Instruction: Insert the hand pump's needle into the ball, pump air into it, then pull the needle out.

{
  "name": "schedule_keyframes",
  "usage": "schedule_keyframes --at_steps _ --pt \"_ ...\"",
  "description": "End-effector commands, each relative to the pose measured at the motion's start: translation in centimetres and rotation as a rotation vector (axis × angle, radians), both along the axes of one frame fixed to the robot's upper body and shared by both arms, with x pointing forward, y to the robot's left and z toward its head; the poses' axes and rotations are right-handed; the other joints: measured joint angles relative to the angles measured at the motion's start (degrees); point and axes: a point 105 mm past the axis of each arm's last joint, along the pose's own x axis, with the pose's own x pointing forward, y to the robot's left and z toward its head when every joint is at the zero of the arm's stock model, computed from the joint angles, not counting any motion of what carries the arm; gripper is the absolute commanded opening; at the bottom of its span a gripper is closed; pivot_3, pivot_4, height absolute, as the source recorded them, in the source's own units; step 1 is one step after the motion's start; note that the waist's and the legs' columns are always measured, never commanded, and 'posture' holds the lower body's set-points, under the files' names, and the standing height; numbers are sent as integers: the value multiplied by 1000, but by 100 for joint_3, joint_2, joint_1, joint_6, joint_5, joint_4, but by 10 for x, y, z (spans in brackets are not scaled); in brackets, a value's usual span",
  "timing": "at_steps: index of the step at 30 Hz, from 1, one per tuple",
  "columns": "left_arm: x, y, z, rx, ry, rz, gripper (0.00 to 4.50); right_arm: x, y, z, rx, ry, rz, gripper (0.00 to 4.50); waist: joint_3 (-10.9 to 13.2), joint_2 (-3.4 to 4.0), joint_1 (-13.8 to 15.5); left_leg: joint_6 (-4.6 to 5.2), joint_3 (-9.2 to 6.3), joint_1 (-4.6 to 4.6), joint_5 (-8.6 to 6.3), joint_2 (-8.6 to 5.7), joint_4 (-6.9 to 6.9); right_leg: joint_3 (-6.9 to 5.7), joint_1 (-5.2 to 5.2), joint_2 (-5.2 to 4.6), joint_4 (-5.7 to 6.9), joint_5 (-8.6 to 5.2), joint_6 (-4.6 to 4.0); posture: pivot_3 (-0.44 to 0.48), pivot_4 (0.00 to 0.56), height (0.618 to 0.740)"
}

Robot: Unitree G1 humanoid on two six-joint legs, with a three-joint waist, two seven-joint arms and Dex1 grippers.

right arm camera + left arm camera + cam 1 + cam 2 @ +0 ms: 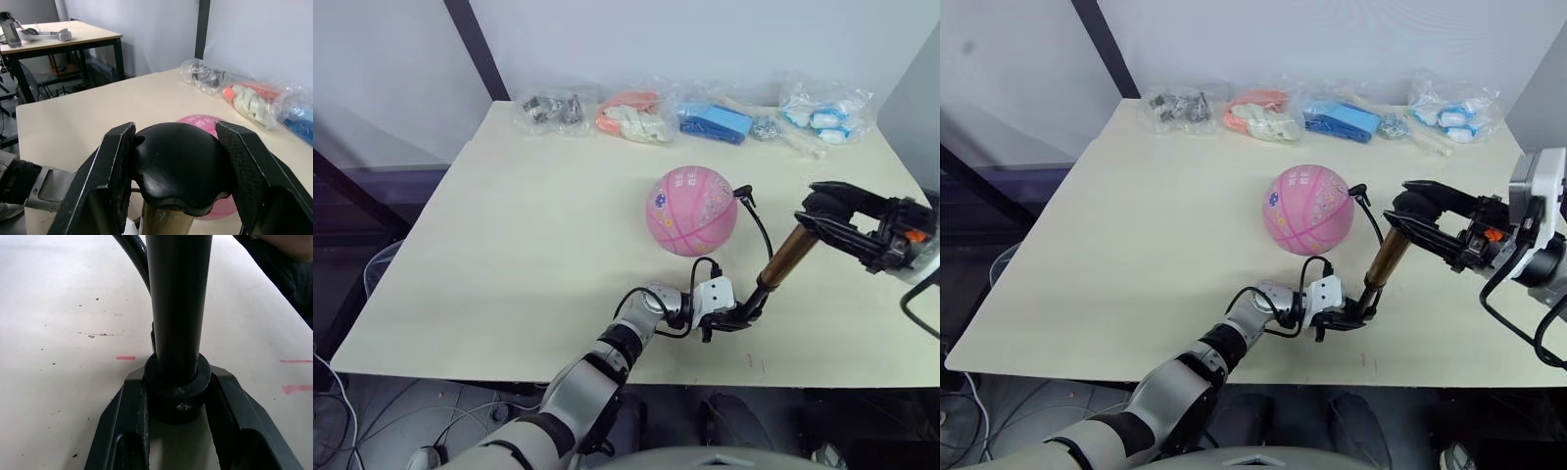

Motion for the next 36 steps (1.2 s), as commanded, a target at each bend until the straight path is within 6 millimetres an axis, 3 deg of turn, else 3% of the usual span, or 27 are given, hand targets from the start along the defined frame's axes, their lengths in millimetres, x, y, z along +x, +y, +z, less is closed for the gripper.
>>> schedule_keyframes --at_steps 1,9,12,36 --pt "-13 21 -37 140 93 16 1083 -5 -7 30 16 -107 -36 2118 3 -5 0 0 -1 -1 0 0 0 -1 0 0 -1 0 0 0 150 740" --pt "-13 21 -37 141 93 16 1083 -7 -8 39 31 -96 -26 2118 6 -6 19 0 2 -9 0 -1 0 0 -9 -6 0 1 1 0 150 740" --pt "-13 21 -37 142 93 15 1083 -8 -5 32 45 -61 -10 2118 7 -7 32 0 1 -14 0 -1 0 -1 -13 -5 0 0 1 0 150 740" --pt "-13 20 -37 137 92 17 1083 -5 27 -113 23 176 -39 2118 -10 -33 35 0 2 8 0 -2 -3 4 -6 5 6 -1 2 0 150 740"
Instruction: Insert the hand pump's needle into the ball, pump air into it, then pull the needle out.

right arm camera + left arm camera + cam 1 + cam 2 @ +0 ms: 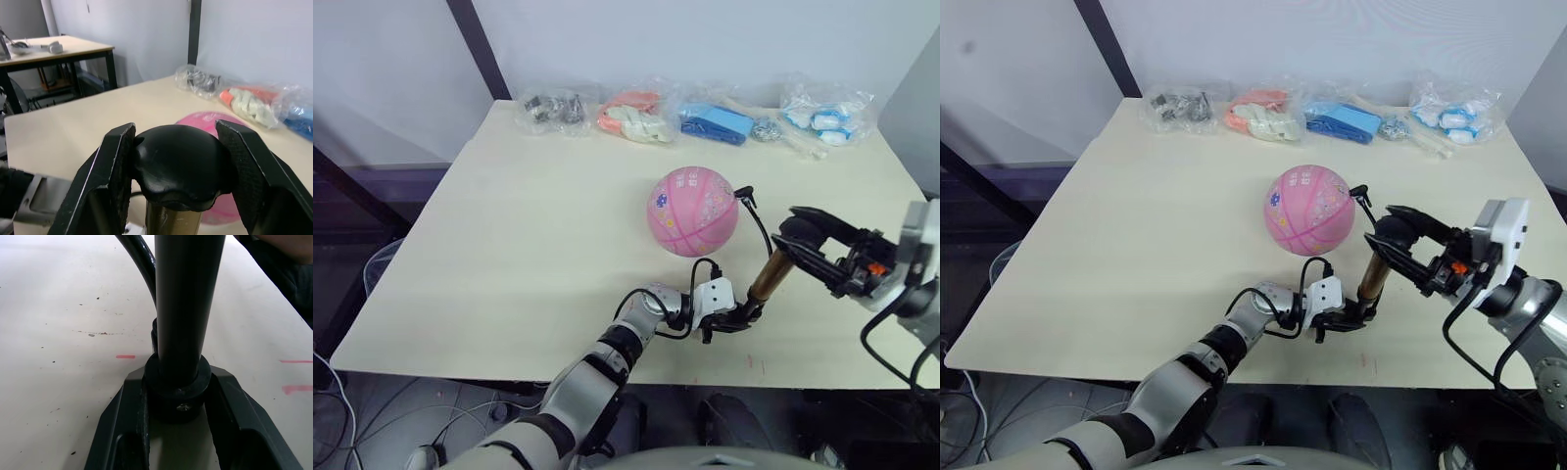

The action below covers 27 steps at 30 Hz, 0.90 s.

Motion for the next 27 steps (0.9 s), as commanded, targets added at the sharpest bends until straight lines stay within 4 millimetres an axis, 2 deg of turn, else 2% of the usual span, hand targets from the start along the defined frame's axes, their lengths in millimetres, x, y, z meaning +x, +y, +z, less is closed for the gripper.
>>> schedule_keyframes --at_steps 1,8,14,27 --pt "-12 20 -35 137 89 13 1083 -1 6 -45 -27 125 18 2118 -4 -7 -2 0 -2 1 0 0 -1 -2 1 1 -2 0 0 0 150 740" --pt "-12 20 -35 138 89 16 1083 -5 10 -80 -59 167 16 2118 -22 -15 -50 0 -8 11 0 0 -3 -5 13 5 -6 -2 1 0 150 740" --pt "-12 20 -35 136 90 19 1083 -4 7 -83 -73 137 -5 2118 -25 -12 -61 -1 -9 11 0 0 -4 -6 14 4 -6 -1 1 0 150 740" --pt "-14 21 -37 143 92 10 1083 -6 -11 9 -43 -36 49 2118 5 21 -29 0 -12 -3 0 -9 -3 -11 11 -10 -11 -3 3 0 150 740"
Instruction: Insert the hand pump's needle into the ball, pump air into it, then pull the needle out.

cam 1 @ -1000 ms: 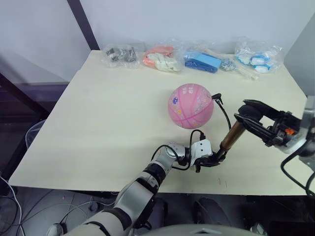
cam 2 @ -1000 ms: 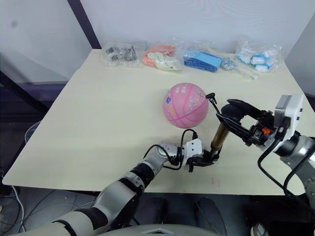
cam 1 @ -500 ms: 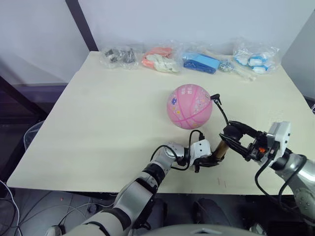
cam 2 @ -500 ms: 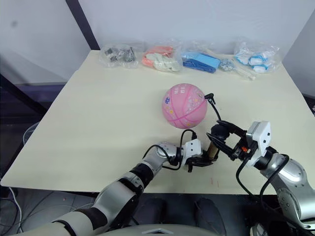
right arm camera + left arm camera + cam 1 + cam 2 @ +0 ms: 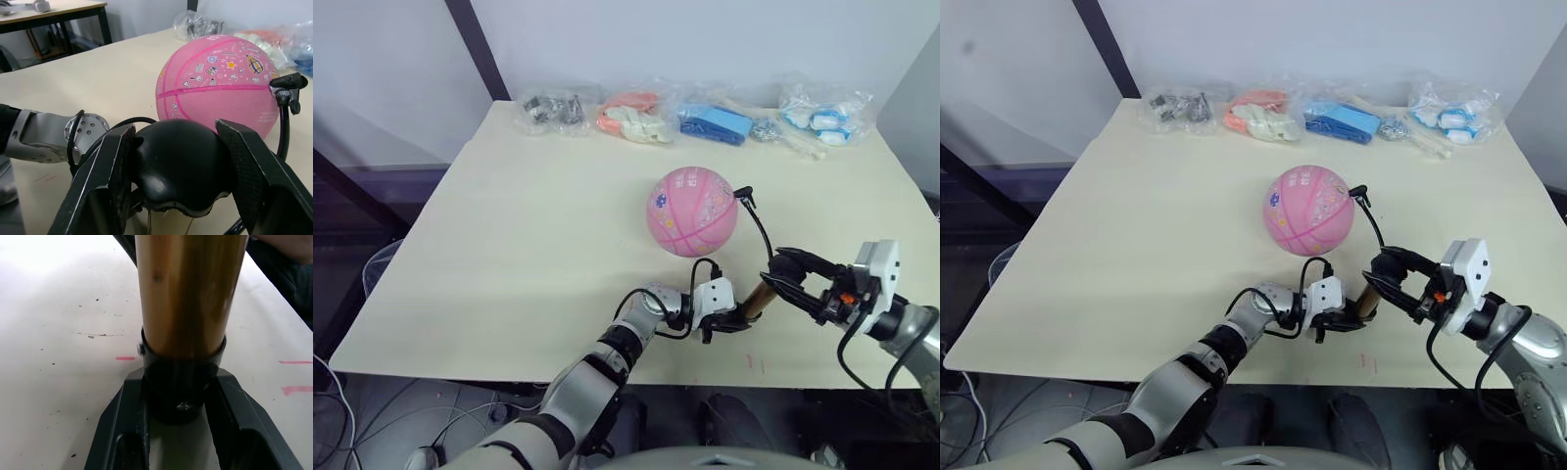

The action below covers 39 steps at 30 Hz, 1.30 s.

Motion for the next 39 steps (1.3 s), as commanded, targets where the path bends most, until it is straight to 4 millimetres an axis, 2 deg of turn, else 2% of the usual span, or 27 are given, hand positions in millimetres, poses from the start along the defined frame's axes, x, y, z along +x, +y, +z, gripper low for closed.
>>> schedule_keyframes --at_steps 1,4,11,20,27,31,36,39 --pt "-14 21 -38 146 95 13 1083 -7 1 41 31 -119 52 2118 2 0 15 0 -1 0 0 0 0 -2 0 0 0 -1 1 0 150 740" --pt "-13 21 -38 146 95 14 1083 -8 -5 65 22 -160 60 2118 9 -3 31 0 -1 -4 0 -1 1 -2 -1 -1 -2 -1 1 0 150 740" --pt "-13 22 -39 150 96 15 1083 -9 -13 96 4 -202 73 2118 22 3 53 0 -3 -7 0 -2 2 -5 -2 -4 -1 0 2 0 150 740" --pt "-13 22 -39 150 97 18 1083 -9 -16 126 25 -249 75 2118 28 2 64 1 -1 -11 0 -1 2 -3 -5 -6 -1 0 2 0 150 740" --pt "-13 23 -39 151 94 16 1083 -7 -16 139 47 -277 65 2118 33 1 66 1 2 -18 0 -1 3 -1 -14 -7 0 0 2 0 150 740" --pt "-12 22 -38 150 93 17 1083 -6 -15 141 75 -281 59 2118 34 1 71 1 2 -38 1 -2 6 -1 -34 -7 5 1 1 0 150 740" --pt "-13 20 -37 149 92 12 1083 -7 -7 112 32 -192 80 2118 32 -1 77 1 2 -50 1 -3 11 -1 -47 -8 10 2 1 0 150 740" --pt "-13 21 -37 148 91 12 1083 -5 -4 86 -9 -131 77 2118 27 -10 79 1 4 -47 1 -3 12 1 -46 -8 15 2 1 0 150 740"
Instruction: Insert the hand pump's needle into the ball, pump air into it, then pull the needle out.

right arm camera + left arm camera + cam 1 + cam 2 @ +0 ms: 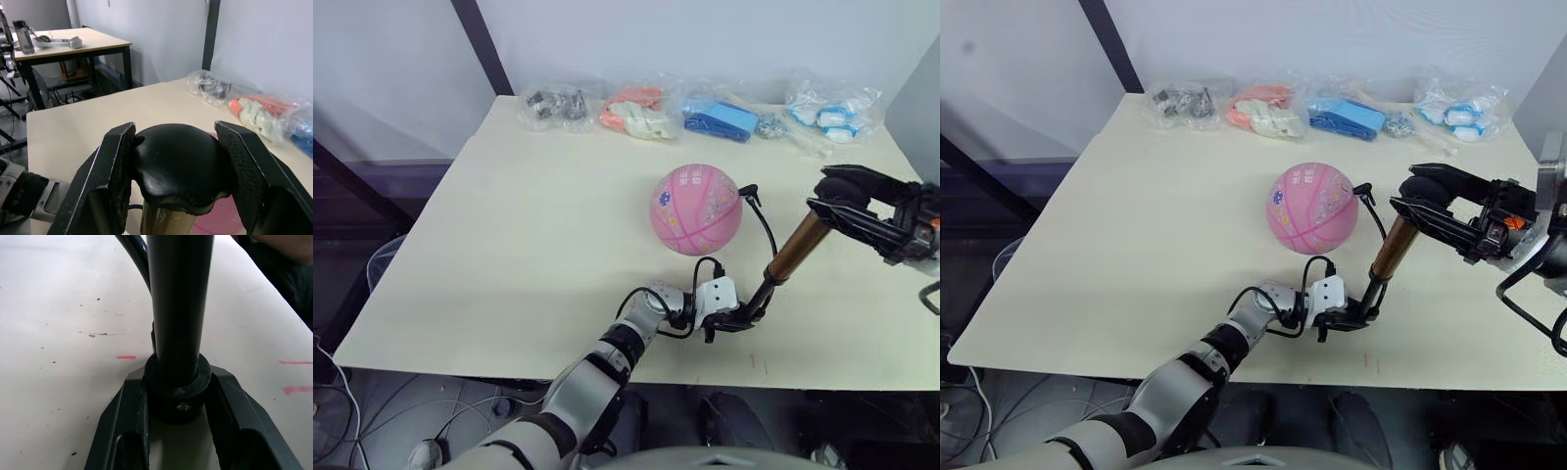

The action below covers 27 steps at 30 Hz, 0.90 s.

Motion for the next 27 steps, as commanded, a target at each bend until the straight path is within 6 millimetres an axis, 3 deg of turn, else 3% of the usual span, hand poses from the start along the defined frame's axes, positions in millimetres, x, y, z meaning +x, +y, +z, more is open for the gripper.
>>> schedule_keyframes --at_steps 1,17,23,27 --pt "-13 24 -39 153 96 20 1083 -1 4 -23 -43 29 -9 2118 -7 -13 -1 0 -4 0 0 0 0 -3 0 2 0 0 0 0 150 740" --pt "-12 25 -40 153 96 26 1083 2 30 -149 -101 236 -11 2118 -55 -59 -24 -1 3 32 0 0 -11 8 6 11 6 -2 -1 0 150 740" --pt "-12 26 -40 155 97 30 1083 1 32 -166 -123 231 -28 2118 -64 -44 -64 -2 -2 62 -1 0 -12 4 47 11 -2 -4 1 0 150 740" --pt "-12 27 -41 157 98 31 1083 1 30 -152 -91 197 -34 2118 -66 -45 -78 -2 -5 62 -1 0 -12 2 49 11 -4 -4 0 0 150 740"
